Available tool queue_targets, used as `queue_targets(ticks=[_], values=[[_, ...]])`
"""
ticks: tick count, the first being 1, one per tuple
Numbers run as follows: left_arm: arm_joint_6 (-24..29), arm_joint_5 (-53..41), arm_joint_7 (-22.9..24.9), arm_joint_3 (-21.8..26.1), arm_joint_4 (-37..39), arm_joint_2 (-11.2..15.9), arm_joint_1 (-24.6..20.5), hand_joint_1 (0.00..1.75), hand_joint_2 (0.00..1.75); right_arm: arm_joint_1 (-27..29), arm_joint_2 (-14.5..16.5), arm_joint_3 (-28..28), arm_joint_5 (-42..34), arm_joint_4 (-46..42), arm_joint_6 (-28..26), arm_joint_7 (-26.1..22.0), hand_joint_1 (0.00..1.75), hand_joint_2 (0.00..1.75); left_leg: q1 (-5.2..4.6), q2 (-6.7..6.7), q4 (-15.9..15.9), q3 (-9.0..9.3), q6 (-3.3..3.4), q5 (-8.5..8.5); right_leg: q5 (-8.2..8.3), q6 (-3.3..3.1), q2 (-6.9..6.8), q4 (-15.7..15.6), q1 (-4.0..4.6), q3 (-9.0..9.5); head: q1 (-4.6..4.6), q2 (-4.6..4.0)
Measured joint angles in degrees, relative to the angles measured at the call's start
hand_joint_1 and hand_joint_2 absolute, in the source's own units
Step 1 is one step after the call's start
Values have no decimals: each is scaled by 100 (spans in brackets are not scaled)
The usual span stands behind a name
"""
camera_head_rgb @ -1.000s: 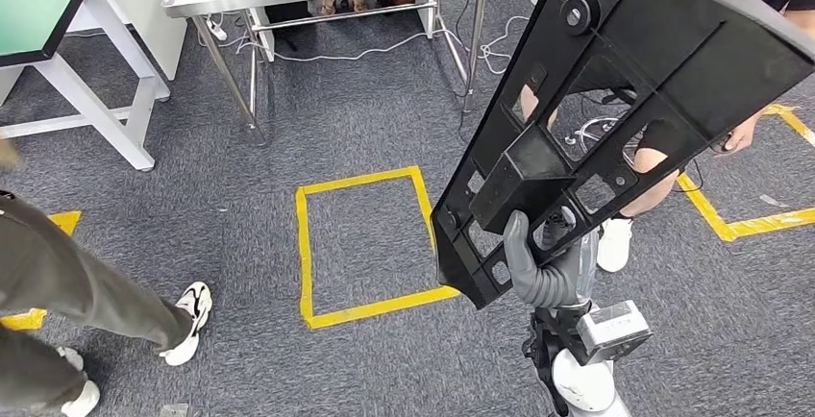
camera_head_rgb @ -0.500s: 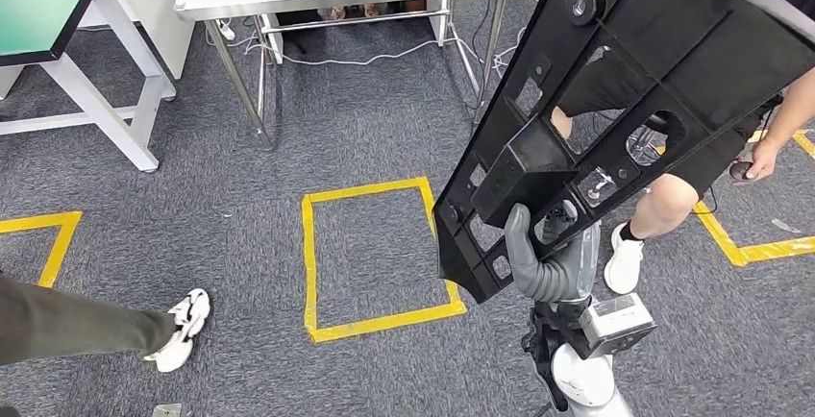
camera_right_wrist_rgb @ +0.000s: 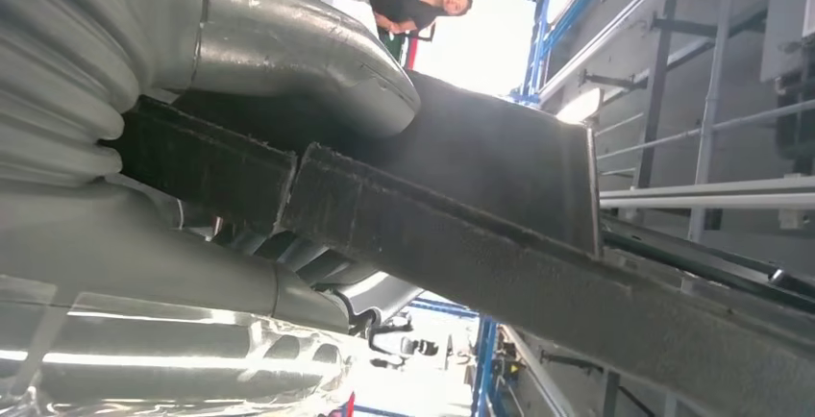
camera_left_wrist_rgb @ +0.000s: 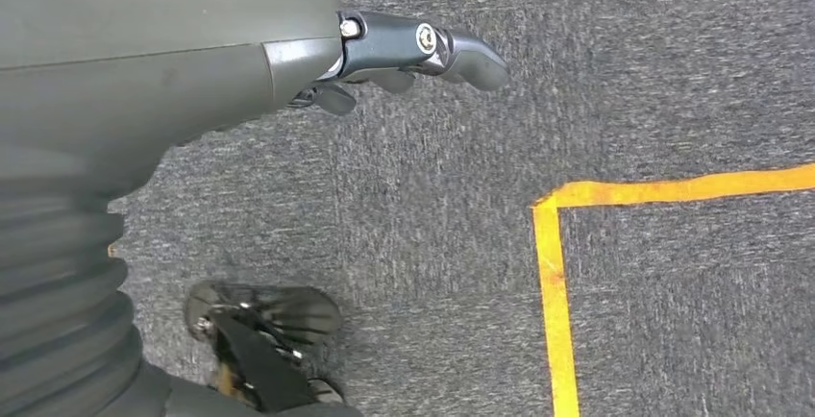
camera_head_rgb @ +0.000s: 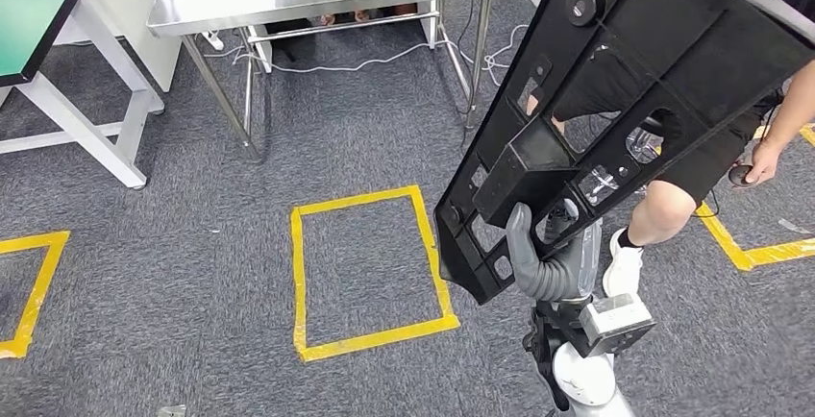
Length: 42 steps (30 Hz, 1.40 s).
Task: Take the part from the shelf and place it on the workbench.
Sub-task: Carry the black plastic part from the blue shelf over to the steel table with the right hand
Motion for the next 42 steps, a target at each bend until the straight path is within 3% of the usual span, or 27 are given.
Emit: queue_targets(ticks=[1, 2, 4, 5, 6, 9, 11, 13, 15, 16, 18, 19, 20, 21, 23, 25, 26, 28, 30, 31, 32, 34, 35, 36, 38, 40, 42], values=[[3, 1, 3, 1, 1, -1, 1, 0, 175, 6, 1, 0, 0, 0, -8, 1, 175, 175, -12, -1, -162, -16, 46, 135, -49, -2, 5, -3, 28, 69, 0, 0], [7, 2, 7, 1, 1, -1, 2, 0, 175, 8, 2, 0, 0, 0, -14, 2, 175, 175, -36, -1, -470, 50, 124, 385, -98, -5, 8, -10, 58, 143, -1, 0], [19, 7, 16, 11, 2, 21, 5, 0, 175, 8, 9, -1, -1, 8, -8, 8, 175, 175, -135, -10, -1158, 256, 366, 935, -185, -7, 19, -52, 81, 255, 25, 0], [31, 16, 21, 23, 1, 38, 8, 0, 175, 9, 17, 0, -5, 16, 6, 15, 175, 175, -193, -12, -1388, 341, 460, 1082, -211, 9, 23, -91, 76, 300, 40, 0], [42, 27, 27, 39, 0, 55, 12, 0, 175, 11, 26, 1, -10, 26, 23, 26, 175, 175, -242, -19, -1545, 416, 535, 1148, -200, 43, 28, -110, 64, 337, 45, 0], [68, 53, 35, 90, -2, 62, 30, 0, 175, 11, 42, -1, -23, 48, 74, 53, 175, 175, -280, -26, -1898, 747, 656, 1182, -119, 199, 22, -78, 62, 409, 20, 0], [76, 52, 28, 106, 0, 50, 35, 0, 175, -20, 43, -1, -23, 57, 91, 59, 175, 175, -248, -26, -2036, 916, 699, 1201, -220, 205, 19, 337, 64, 193, 16, 0], [76, 45, 27, 115, 1, 23, 33, 0, 175, -35, 42, -1, -23, 67, 93, 60, 175, 175, -233, -35, -2047, 971, 670, 1148, -458, 180, 19, 1066, 47, -284, 14, 0], [76, 33, 43, 120, 1, -9, 37, 0, 175, -28, 32, -2, -22, 83, 93, 60, 175, 175, -219, -56, -2034, 1026, 600, 1060, -596, 231, 16, 1415, 17, -649, 16, 0], [76, 25, 53, 121, 2, -25, 40, 0, 175, -27, 26, -3, -21, 92, 93, 60, 175, 175, -204, -65, -2013, 1066, 553, 1005, -502, 291, 11, 1280, -5, -678, 17, 0], [76, 6, 66, 122, 3, -49, 41, 0, 175, -26, 20, -2, -20, 108, 96, 59, 175, 175, -162, -79, -1917, 1140, 436, 856, -45, 457, -16, 550, -62, -491, 22, 0], [78, -3, 70, 125, 3, -52, 41, 0, 175, -26, 19, -2, -20, 120, 98, 58, 175, 175, -150, -83, -1841, 1162, 378, 769, 105, 469, -40, 220, -68, -392, 29, 0], [81, -8, 74, 127, 3, -53, 41, 0, 175, -25, 19, -2, -20, 133, 102, 55, 175, 175, -148, -80, -1777, 1160, 321, 684, 197, 427, -57, 15, -61, -307, 33, 0], [87, -11, 79, 131, 3, -52, 42, 0, 175, -19, 19, -3, -22, 144, 104, 52, 175, 175, -151, -72, -1721, 1159, 277, 619, 221, 346, -69, -52, -52, -275, 37, 0], [105, -16, 95, 138, 2, -49, 44, 0, 175, -7, 22, -5, -28, 162, 107, 47, 175, 175, -144, -54, -1657, 1161, 225, 554, 207, 177, -54, -41, -49, -227, 28, 0], [119, -19, 107, 141, 2, -46, 45, 0, 175, -5, 34, -8, -33, 174, 107, 43, 175, 175, -106, -29, -1382, 1042, 167, 541, 189, 87, -37, -51, -68, -156, 21, 0], [121, -20, 110, 143, 2, -45, 46, 0, 175, -6, 43, -8, -33, 179, 107, 41, 175, 175, -81, -18, -1098, 876, 124, 495, 160, 51, -32, -56, -73, -108, 21, 0], [122, -21, 110, 143, 4, -47, 59, 0, 175, -6, 58, -9, -33, 196, 107, 40, 175, 175, -37, -5, -379, 387, 41, 246, 76, 5, -28, -60, -58, -23, 15, 0], [122, -28, 110, 143, 8, -48, 84, 0, 175, 0, 67, -9, -33, 223, 107, 40, 175, 175, -5, -2, -3, -2, 7, 16, -25, 5, -17, -60, -49, 84, 15, 0], [124, -39, 113, 143, 10, -49, 97, 0, 175, 2, 67, -9, -33, 236, 107, 40, 175, 175, 2, -1, -77, -68, 14, 51, -81, 11, -10, -61, -42, 158, 14, 0], [127, -54, 120, 143, 12, -49, 106, 0, 175, 2, 69, -9, -33, 245, 107, 40, 175, 175, -1, -1, -329, -42, 43, 225, -142, 19, -5, -64, -34, 243, 13, 0], [140, -82, 140, 143, 15, -40, 122, 0, 175, -2, 75, -8, -32, 255, 107, 38, 175, 175, -39, -16, -1058, 137, 169, 833, -263, 40, 2, -86, -20, 377, 19, 0], [146, -95, 151, 143, 18, -31, 131, 0, 175, -3, 80, -8, -31, 259, 107, 36, 175, 175, -67, -24, -1329, 212, 236, 1077, -313, 61, 8, -114, -17, 437, 23, 0], [152, -105, 157, 143, 21, -22, 136, 0, 175, -4, 84, -8, -30, 263, 107, 34, 175, 175, -98, -25, -1498, 268, 298, 1215, -344, 85, 17, -164, -16, 490, 18, 0], [160, -118, 162, 143, 25, -11, 135, 0, 175, 0, 89, -8, -26, 273, 107, 32, 175, 175, -149, -27, -1657, 409, 393, 1216, -296, 205, 28, -207, 8, 635, 4, 0], [166, -119, 161, 143, 26, -13, 130, 0, 175, -5, 89, -10, -21, 280, 107, 27, 175, 175, -155, -34, -1833, 659, 472, 1193, -254, 281, 20, 1, 41, 625, 0, -2], [168, -119, 163, 143, 28, -22, 123, 0, 175, -19, 85, -9, -17, 284, 107, 22, 175, 175, -149, -43, -1921, 832, 522, 1160, -358, 241, 14, 598, 51, 270, 7, -3]])
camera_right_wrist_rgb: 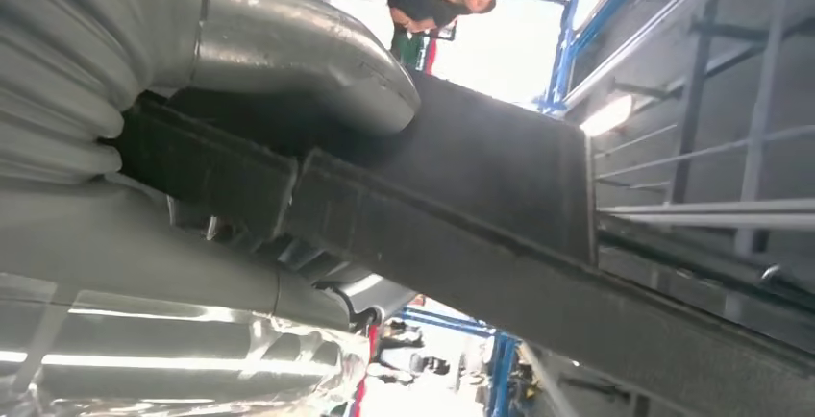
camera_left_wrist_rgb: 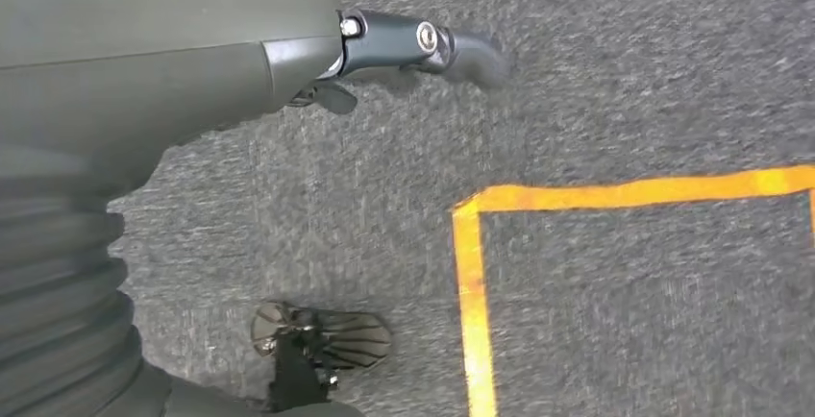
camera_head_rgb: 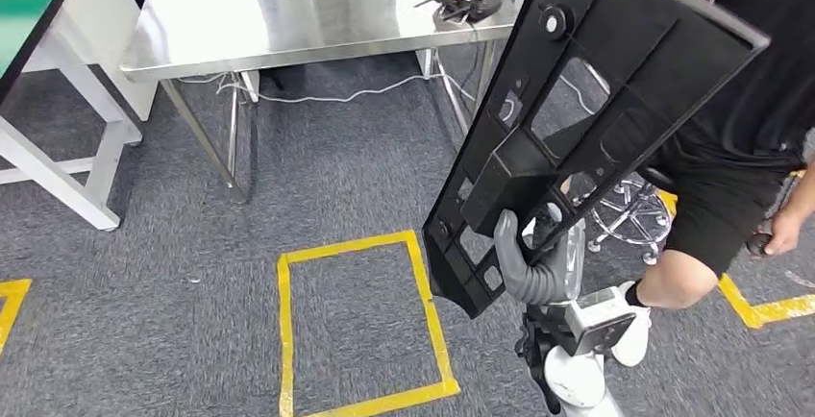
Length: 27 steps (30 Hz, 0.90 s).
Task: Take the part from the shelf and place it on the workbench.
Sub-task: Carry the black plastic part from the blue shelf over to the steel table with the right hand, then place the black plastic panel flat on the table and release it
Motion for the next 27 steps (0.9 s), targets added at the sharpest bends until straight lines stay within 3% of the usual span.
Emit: queue_targets(ticks=[2, 4, 5, 7, 8, 9, 10, 11, 13, 15, 17, 21, 22, 24, 25, 26, 27], values=[[1, 1, 7, 1, 1, -8, -6, 0, 175, 9, -3, 1, 2, 8, 0, -3, 175, 175, -17, -25, -6, 66, 20, -81, -271, -66, -1, 640, -5, -527, 10, 1], [6, 2, 20, 2, 4, -14, 4, 0, 175, 29, -13, 0, 2, 21, 5, -4, 175, 175, -22, -55, -4, 169, -7, -191, -442, -50, -2, 722, -11, -830, 18, 1], [9, 2, 27, 2, 7, -19, 10, 0, 175, 32, -18, 0, 1, 26, 9, -4, 175, 175, -22, -69, 2, 241, -32, -254, -346, 3, -4, 484, -14, -833, 20, 1], [16, 2, 36, 2, 12, -28, 16, 0, 175, 30, -23, 0, -11, 36, 24, -4, 175, 175, -29, -87, 44, 374, -93, -401, 192, 132, -24, -264, -18, -679, 23, 1], [21, 0, 38, 2, 13, -32, 18, 0, 175, 24, -23, 1, -20, 43, 32, -2, 175, 175, -39, -94, 77, 413, -124, -477, 426, 126, -41, -556, -9, -599, 25, 1], [27, -1, 40, 2, 14, -33, 18, 0, 175, 22, -23, 1, -27, 49, 41, -1, 175, 175, -51, -95, 106, 427, -158, -546, 594, 81, -48, -721, -2, -538, 21, 1], [36, -3, 42, 2, 15, -33, 20, 0, 175, 21, -22, 0, -33, 56, 46, 2, 175, 175, -61, -93, 144, 433, -187, -592, 662, 4, -53, -758, 4, -511, 22, 1], [44, -6, 43, 2, 15, -32, 19, 0, 175, 20, -21, 0, -37, 58, 51, 4, 175, 175, -64, -91, 171, 434, -207, -619, 635, -84, -43, -763, 2, -475, 21, 1], [57, -12, 42, 2, 16, -32, 15, 0, 175, 20, -15, -2, -40, 60, 55, 4, 175, 175, -49, -60, 416, 316, -259, -611, 623, -173, -29, -779, -42, -392, 23, 1], [60, -16, 39, 1, 16, -36, 10, 0, 175, 12, -6, -1, -37, 60, 61, 3, 175, 175, 1, -9, 1026, -66, -348, -667, 558, -247, -28, -797, -73, -295, 12, 1], [61, -17, 38, 2, 16, -37, 11, 0, 175, 9, -2, 0, -36, 61, 65, 3, 175, 175, 48, 19, 1534, -398, -418, -800, 501, -285, -30, -800, -73, -244, 0, 1], [63, -16, 38, 2, 16, -36, 16, 0, 175, 12, -2, 0, -36, 63, 66, 3, 175, 175, 80, 28, 1768, -589, -456, -971, 461, -284, -28, -800, -73, -206, -1, 1], [67, -17, 38, 2, 17, -36, 21, 0, 175, 14, -1, 0, -37, 68, 66, 3, 175, 175, 116, 37, 1543, -615, -478, -845, 371, -261, -24, -803, -81, -87, -1, 1], [73, -17, 40, 2, 22, -36, 34, 0, 175, 13, 1, -1, -40, 79, 66, 2, 175, 175, 167, 67, 855, -596, -490, -343, 154, -187, -9, -824, -89, 151, -12, 2], [74, -18, 42, 2, 24, -35, 37, 0, 175, 10, 3, -1, -42, 83, 66, 1, 175, 175, 164, 84, 426, -498, -467, -41, 53, -136, -1, -853, -90, 269, -16, 2], [74, -18, 43, 2, 25, -34, 40, 0, 175, 5, 4, -2, -42, 85, 66, 0, 175, 175, 137, 94, 294, -465, -426, 39, 36, -92, 3, -871, -75, 319, -24, 2], [74, -18, 45, 2, 26, -34, 39, 0, 175, 1, 6, -2, -42, 87, 66, -3, 175, 175, 105, 100, 266, -435, -378, -2, 43, -38, 5, -894, -57, 381, -27, 2]])
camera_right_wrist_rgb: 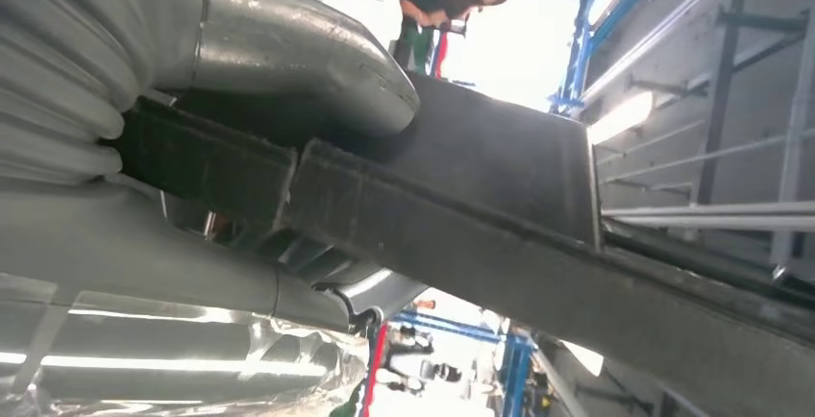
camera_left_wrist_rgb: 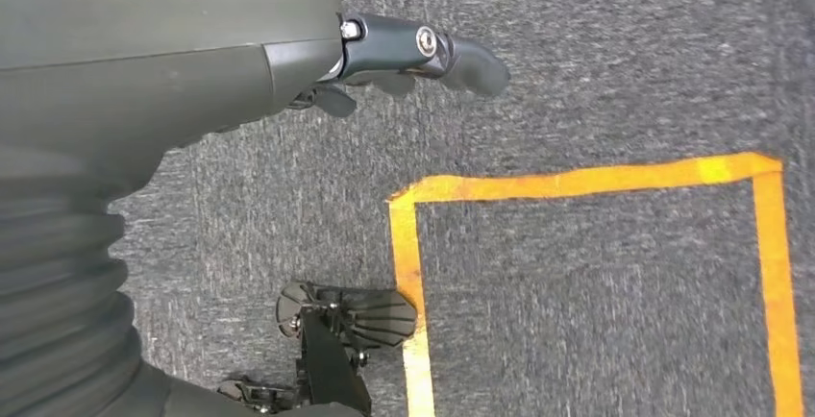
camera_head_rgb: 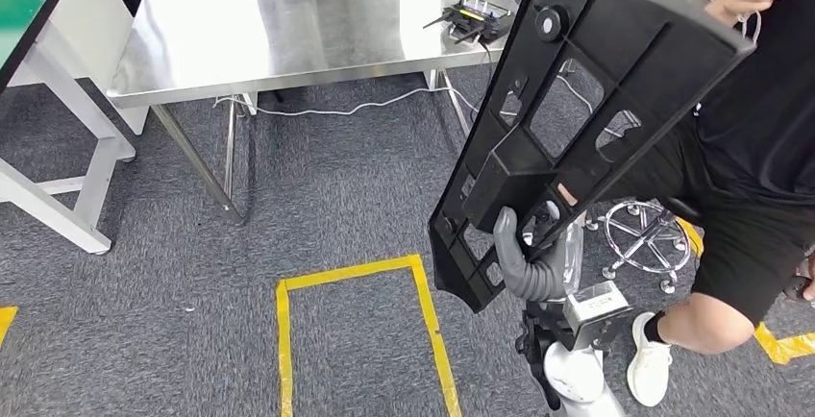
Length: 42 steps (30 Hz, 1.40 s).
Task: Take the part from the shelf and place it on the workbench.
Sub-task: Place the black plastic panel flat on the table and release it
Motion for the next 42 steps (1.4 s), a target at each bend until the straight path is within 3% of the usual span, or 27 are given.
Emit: queue_targets(ticks=[2, 3, 5, 7, 8, 9, 11, 12, 14, 16, 18, 20, 22, 23, 24, 25, 28, 29, 32, 34, 37, 38, 39, 40, 42], values=[[1, 0, -3, 0, -3, 1, -2, 0, 175, -12, 2, -1, 1, 1, 0, -2, 175, 175, -14, -28, -107, 179, 106, -35, 13, 78, -9, 84, 25, 58, 2, -1], [1, 0, -4, 0, -4, -1, -5, 0, 175, -23, 1, -1, 1, 1, 0, -5, 175, 175, -21, -42, -136, 287, 153, -49, -9, 85, -14, 271, 33, -22, 4, -2], [1, -1, -7, 0, -5, -4, -11, 0, 175, -41, -1, 0, -3, 5, 0, -8, 175, 175, -45, -69, -169, 428, 210, -114, -155, 22, -25, 947, 39, -420, 20, -3], [0, 0, -6, 0, -5, -6, -9, 0, 175, -43, -3, -2, -9, 15, 0, -9, 175, 175, -83, -97, -167, 497, 253, -206, -393, -45, -27, 1560, 48, -960, 44, -1], [1, 0, -6, 0, -4, -8, 0, 0, 175, -39, -9, -4, -12, 20, -1, -9, 175, 175, -106, -111, -166, 546, 266, -259, -438, -40, -27, 1633, 55, -1133, 49, 0], [1, 1, -7, 0, -4, -10, 10, 0, 175, -38, -14, -11, -12, 24, -3, -9, 175, 175, -128, -124, -164, 610, 273, -313, -371, -8, -27, 1514, 68, -1207, 55, 0], [3, 1, -9, 0, -3, -19, 24, 0, 175, -40, -23, -30, -10, 28, -10, -9, 175, 175, -157, -141, -162, 740, 266, -433, 92, 79, -32, 823, 105, -1094, 57, -1], [5, -1, -10, 0, 0, -21, 24, 0, 175, -39, -25, -42, -9, 31, -18, -10, 175, 175, -174, -147, -150, 804, 253, -497, 330, 68, -40, 485, 128, -1015, 52, -1], [17, -10, -10, 0, 6, -23, 21, 0, 175, -41, -28, -61, -8, 37, -36, -11, 175, 175, -200, -150, -124, 862, 209, -602, 592, -64, -54, 133, 157, -892, 43, -1], [39, -28, -10, 1, 7, -14, 17, 0, 175, -42, -27, -78, -7, 39, -52, -12, 175, 175, -210, -148, -79, 899, 169, -660, 590, -208, -46, 106, 139, -813, 34, -1], [56, -30, -10, 1, 5, -8, 10, 0, 175, -57, -16, -85, -4, 38, -58, -12, 175, 175, -190, -128, 202, 778, 113, -672, 567, -281, -33, 88, 96, -714, 24, -1], [66, -4, -11, 4, 6, -10, 5, 0, 175, -94, 7, -85, 2, 39, -57, -12, 175, 175, -129, -97, 850, 375, 17, -763, 494, -342, -26, 77, 79, -609, 13, -1], [69, 15, -18, 18, 6, -8, 19, 0, 175, -115, 32, -85, 6, 44, -55, -12, 175, 175, -49, -75, 1462, -106, -82, -1022, 398, -361, -13, 77, 79, -513, 6, -1], [69, 19, -23, 25, 6, -7, 29, 0, 175, -116, 39, -85, 7, 48, -55, -12, 175, 175, -16, -67, 1576, -272, -114, -1104, 344, -354, -4, 77, 80, -451, 5, -1], [68, 20, -29, 30, 6, -8, 37, 0, 175, -115, 45, -85, 7, 52, -55, -12, 175, 175, 7, -61, 1522, -352, -129, -1077, 287, -343, 3, 76, 81, -375, 5, -1], [68, 22, -36, 34, 6, -8, 41, 0, 175, -116, 50, -85, 8, 55, -55, -12, 175, 175, 20, -58, 1292, -336, -120, -914, 226, -329, 7, 75, 85, -289, 5, -1], [68, 27, -48, 67, 6, 3, 48, 0, 175, -127, 82, -83, 10, 59, -55, -12, 175, 175, -34, -83, 314, -54, 35, -132, 44, -268, 18, 51, 101, -78, 11, 0], [68, 32, -52, 79, 6, 8, 50, 0, 175, -133, 94, -82, 13, 62, -56, -9, 175, 175, -69, -97, 153, 16, 94, -13, -4, -236, 26, 22, 101, -38, 11, 0], [66, 55, -72, 99, 4, 15, 45, 0, 175, -157, 116, -79, 27, 60, -56, 2, 175, 175, -111, -118, -37, 204, 227, -35, 10, -107, 38, 112, 135, 71, 8, 0], [63, 58, -82, 104, 2, 13, 36, 0, 175, -189, 121, -79, 40, 55, -56, 4, 175, 175, -97, -116, -130, 372, 298, -36, 11, -60, 25, 533, 138, -123, 5, 0], [59, 57, -88, 105, 1, 5, 30, 0, 175, -202, 119, -78, 63, 56, -61, 13, 175, 175, -91, -123, -155, 466, 338, -112, -314, -95, 10, 1564, 117, -894, 8, 0], [57, 53, -89, 105, 1, 3, 36, 0, 175, -191, 119, -77, 68, 56, -65, 17, 175, 175, -89, -131, -154, 499, 331, -157, -448, -99, 8, 1747, 106, -1114, 9, 1], [56, 48, -89, 105, 1, 0, 43, 0, 175, -178, 119, -77, 74, 57, -69, 22, 175, 175, -85, -143, -153, 551, 314, -210, -498, -67, 5, 1745, 91, -1240, 11, 1], [55, 44, -90, 105, 2, -3, 50, 0, 175, -166, 120, -76, 83, 57, -73, 25, 175, 175, -77, -155, -150, 619, 290, -269, -421, 5, 1, 1550, 71, -1263, 11, 1], [55, 42, -92, 111, 3, -6, 54, 0, 175, -149, 123, -73, 102, 63, -74, 29, 175, 175, -65, -171, -128, 754, 223, -406, 69, 208, -35, 806, 19, -1097, 22, -1]])
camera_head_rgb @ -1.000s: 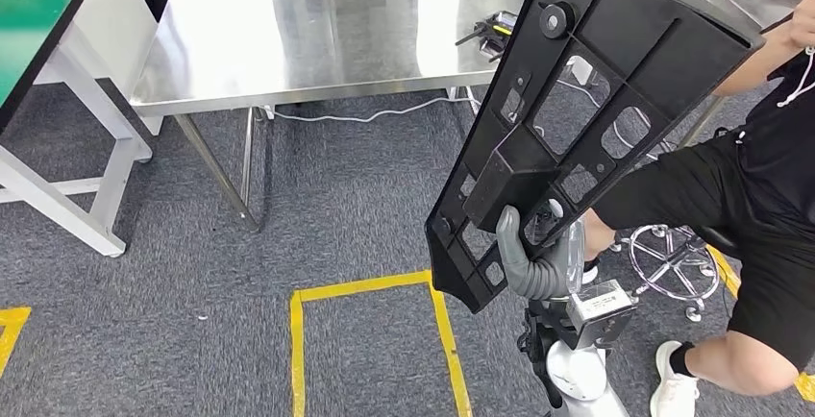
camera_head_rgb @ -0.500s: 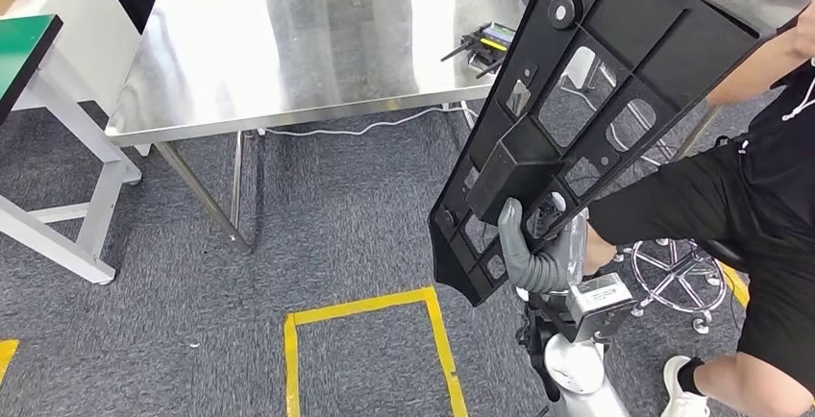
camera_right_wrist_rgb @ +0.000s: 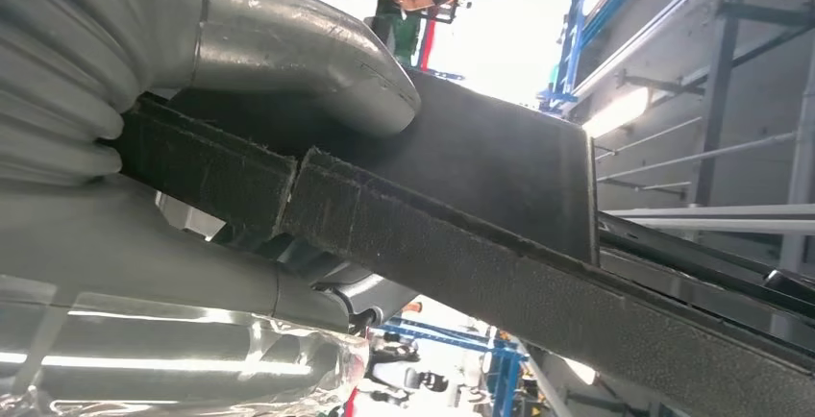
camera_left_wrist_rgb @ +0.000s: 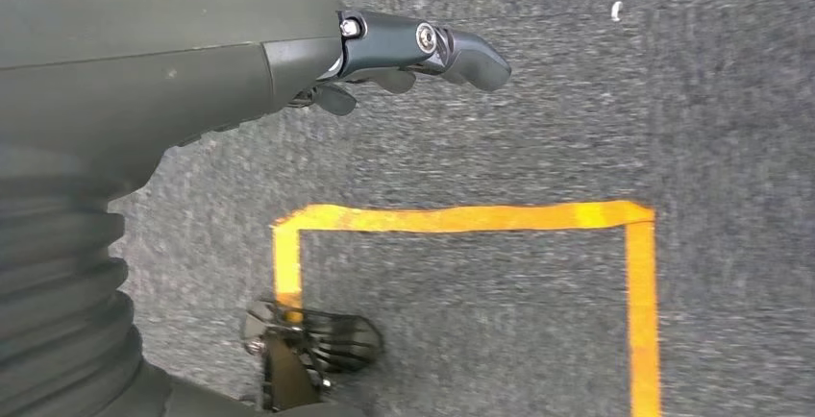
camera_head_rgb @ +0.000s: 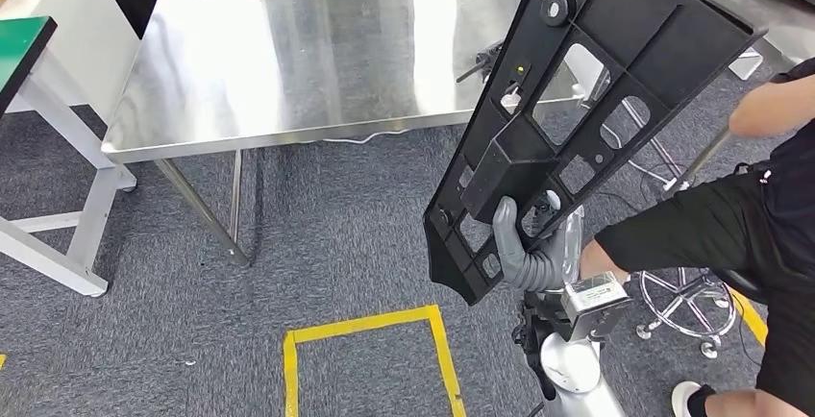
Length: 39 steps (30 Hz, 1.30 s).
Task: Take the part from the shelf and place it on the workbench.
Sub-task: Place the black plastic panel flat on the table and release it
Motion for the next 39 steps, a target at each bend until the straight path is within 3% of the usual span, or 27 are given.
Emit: queue_targets(ticks=[1, 2, 3, 6, 9, 11, 12, 14, 16, 18, 20, 21, 22, 23, 24, 25, 27, 28, 29, 30, 31, 32, 33, 34, 36, 38, 39], values=[[1, 3, -3, 7, 0, 1, 1, 0, 175, 1, 4, 3, 11, 6, 0, 2, 175, 175, -10, -5, 18, 47, -38, -83, 229, 29, -38, -324, -10, 91, 11, 1], [5, 7, -9, 15, -1, 3, 0, 0, 175, 1, 13, 7, 21, 13, 1, 6, 175, 175, -23, -2, 28, 73, -77, -165, 397, 2, -65, -531, -13, 172, 13, 1], [9, 11, -16, 22, -2, 6, -1, 0, 175, 0, 27, 10, 31, 19, 1, 9, 175, 175, -35, 5, 51, 103, -112, -218, 486, -74, -79, -620, -14, 214, 14, 1], [17, 16, -37, 31, -4, 15, -3, 0, 175, -4, 84, 20, 61, 23, 4, 17, 175, 175, -5, 46, 252, 106, -185, -246, 476, -330, -32, -646, -34, 350, -5, 1], [15, 10, -46, 32, -4, 18, -6, 0, 175, -29, 148, 41, 91, 23, 19, 48, 175, 175, 55, 98, 1205, -492, -299, -417, 325, -473, -18, -662, -22, 527, -16, 0], [15, 14, -47, 37, -3, 21, 11, 0, 175, -30, 185, 48, 117, 23, 33, 99, 175, 175, 88, 108, 1763, -991, -358, -710, 186, -494, -12, -663, -6, 661, -20, 0], [15, 15, -47, 42, -2, 22, 23, 0, 175, -27, 198, 49, 131, 23, 43, 122, 175, 175, 98, 110, 1819, -1146, -365, -784, 112, -492, -8, -663, 1, 750, -21, 1], [15, 17, -47, 57, 0, 23, 44, 0, 175, -26, 222, 49, 156, 23, 65, 145, 175, 175, 96, 112, 1411, -1207, -315, -584, -52, -477, -4, -670, 23, 968, -22, 1], [16, 18, -47, 76, 2, 38, 78, 0, 175, -29, 245, 52, 172, 29, 85, 155, 175, 175, 41, 96, 696, -1122, -159, 139, -223, -451, 7, -700, 45, 1161, -13, 0], [20, 21, -49, 103, 8, 60, 106, 0, 175, -35, 262, 62, 179, 37, 112, 169, 175, 175, -32, 94, 298, -1018, -24, 612, -334, -389, 32, -781, 54, 1344, -5, 1], [28, 28, -54, 130, 9, 72, 93, 0, 175, -60, 284, 79, 182, 39, 152, 188, 175, 175, -66, 97, 166, -812, 40, 534, -285, -251, 44, -759, 85, 1471, -15, 1], [32, 33, -58, 138, 7, 71, 82, 0, 175, -80, 294, 87, 183, 39, 170, 194, 175, 175, -67, 93, 84, -667, 69, 488, -190, -183, 38, -560, 100, 1433, -24, -1], [34, 42, -62, 146, 5, 70, 73, 0, 175, -105, 300, 95, 184, 42, 192, 198, 175, 175, -60, 85, 19, -525, 109, 443, -89, -139, 35, -214, 110, 1246, -31, -3], [36, 55, -66, 154, 4, 67, 67, 0, 175, -132, 303, 103, 183, 49, 214, 202, 175, 175, -44, 73, -35, -393, 140, 393, -34, -133, 33, 219, 118, 978, -30, -4], [39, 67, -70, 161, 5, 62, 66, 0, 175, -148, 302, 110, 181, 63, 231, 205, 175, 175, -36, 70, -63, -292, 156, 319, -66, -180, 30, 648, 105, 668, -25, -4], [43, 79, -72, 167, 5, 57, 68, 0, 175, -161, 300, 118, 178, 81, 249, 210, 175, 175, -26, 55, -75, -196, 165, 230, -225, -244, 33, 957, 103, 351, -21, -2], [48, 88, -74, 174, 8, 42, 82, 0, 175, -172, 296, 132, 174, 127, 278, 219, 175, 175, -4, 12, -80, 25, 126, 25, -756, -316, 31, 1094, 78, -124, -6, 0], [49, 91, -75, 180, 11, 32, 91, 0, 175, -176, 296, 139, 175, 151, 288, 220, 175, 175, 10, -13, -80, 158, 98, -84, -955, -298, 28, 953, 61, -267, -5, 0], [49, 95, -75, 190, 15, 22, 96, 0, 175, -180, 295, 147, 178, 175, 297, 220, 175, 175, 25, -35, -79, 299, 67, -199, -994, -226, 21, 708, 42, -348, -3, 0], [50, 99, -74, 203, 18, 14, 104, 0, 175, -183, 293, 156, 186, 202, 302, 220, 175, 175, 34, -51, -80, 410, 31, -316, -782, -102, 3, 387, 21, -384, 0, 0], [52, 108, -73, 223, 24, 8, 107, 0, 175, -189, 290, 168, 203, 243, 305, 220, 175, 175, 33, -61, -60, 545, -6, -449, -325, 52, -37, 24, 7, -406, 19, -1], [56, 118, -72, 242, 27, 5, 114, 0, 175, -199, 287, 182, 230, 282, 311, 224, 175, 175, 17, -66, -54, 640, -44, -587, 162, 141, -95, -251, 1, -373, 45, -1], [60, 127, -70, 260, 30, 5, 122, 0, 175, -212, 289, 196, 269, 315, 315, 228, 175, 175, -1, -59, -57, 740, -77, -708, 586, 156, -135, -430, 1, -333, 45, -1], [63, 135, -68, 276, 31, 5, 123, 0, 175, -236, 293, 209, 314, 342, 318, 234, 175, 175, -15, -47, -15, 828, -105, -775, 831, 82, -156, -507, -4, -286, 47, -1], [66, 137, -61, 296, 28, 10, 106, 0, 175, -302, 317, 238, 413, 362, 317, 243, 175, 175, -5, 1, 321, 744, -143, -663, 837, -154, -116, -497, -31, -155, 9, 0], [66, 135, -57, 307, 25, 10, 71, 0, 175, -369, 344, 272, 483, 383, 311, 246, 175, 175, 33, 50, 1120, 268, -195, -419, 721, -325, -84, -527, -55, 7, 2, 0], [66, 134, -54, 309, 25, 8, 65, 0, 175, -387, 355, 288, 502, 392, 311, 246, 175, 175, 56, 67, 1497, -22, -235, -415, 647, -378, -73, -547, -57, 96, 0, 0]])
